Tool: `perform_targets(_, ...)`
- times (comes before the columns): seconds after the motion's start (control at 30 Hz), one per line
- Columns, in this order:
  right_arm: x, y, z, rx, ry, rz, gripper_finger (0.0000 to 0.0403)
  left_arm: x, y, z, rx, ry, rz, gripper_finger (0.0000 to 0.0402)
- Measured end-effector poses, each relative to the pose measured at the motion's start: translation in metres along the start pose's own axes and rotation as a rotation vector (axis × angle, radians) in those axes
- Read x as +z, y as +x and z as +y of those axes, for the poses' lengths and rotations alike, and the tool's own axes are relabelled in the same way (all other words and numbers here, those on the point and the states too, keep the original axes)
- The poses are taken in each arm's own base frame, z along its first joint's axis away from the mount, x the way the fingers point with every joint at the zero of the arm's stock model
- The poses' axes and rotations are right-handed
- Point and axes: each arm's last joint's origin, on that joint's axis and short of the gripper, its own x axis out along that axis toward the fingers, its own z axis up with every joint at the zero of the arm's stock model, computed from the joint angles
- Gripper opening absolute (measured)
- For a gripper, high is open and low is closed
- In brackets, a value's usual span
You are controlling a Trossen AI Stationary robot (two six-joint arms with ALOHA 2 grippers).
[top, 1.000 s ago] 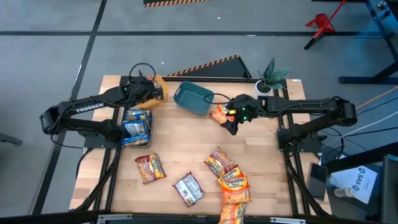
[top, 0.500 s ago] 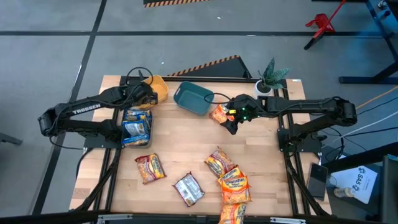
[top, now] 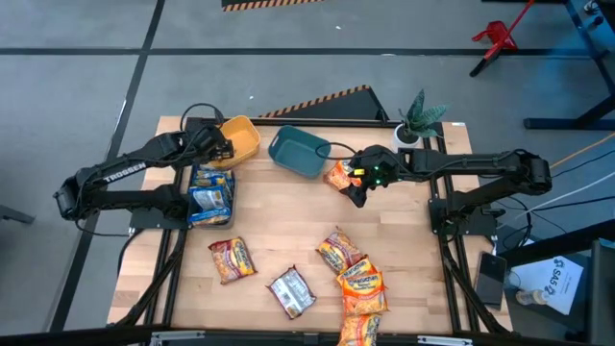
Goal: Sort Maruchan noodles
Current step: Put the red noodle pack into the yellow bin
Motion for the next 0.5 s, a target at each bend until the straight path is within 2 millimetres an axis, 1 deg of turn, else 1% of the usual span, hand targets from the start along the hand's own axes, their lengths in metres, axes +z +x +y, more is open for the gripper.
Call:
perform_targets(0.17, 0.000, 0.000, 0.000, -0.004, 0.000, -0.003, 0.0321, 0.001, 0.002, 0.007, 0.033, -0.011, 0.068, 0.0000)
perform_targets(0.3, 0.001, 0.000, -0.001, -0.021, 0.000, -0.012, 0.0321, 0.002, 0.002, 0.009, 0.045, -0.014, 0.084, 0.0000)
perform_targets(0.5, 0.001, 0.000, 0.000, -0.021, 0.000, -0.013, 0.0321, 0.013, -0.009, 0.012, 0.086, 0.004, 0.067, 0.0000)
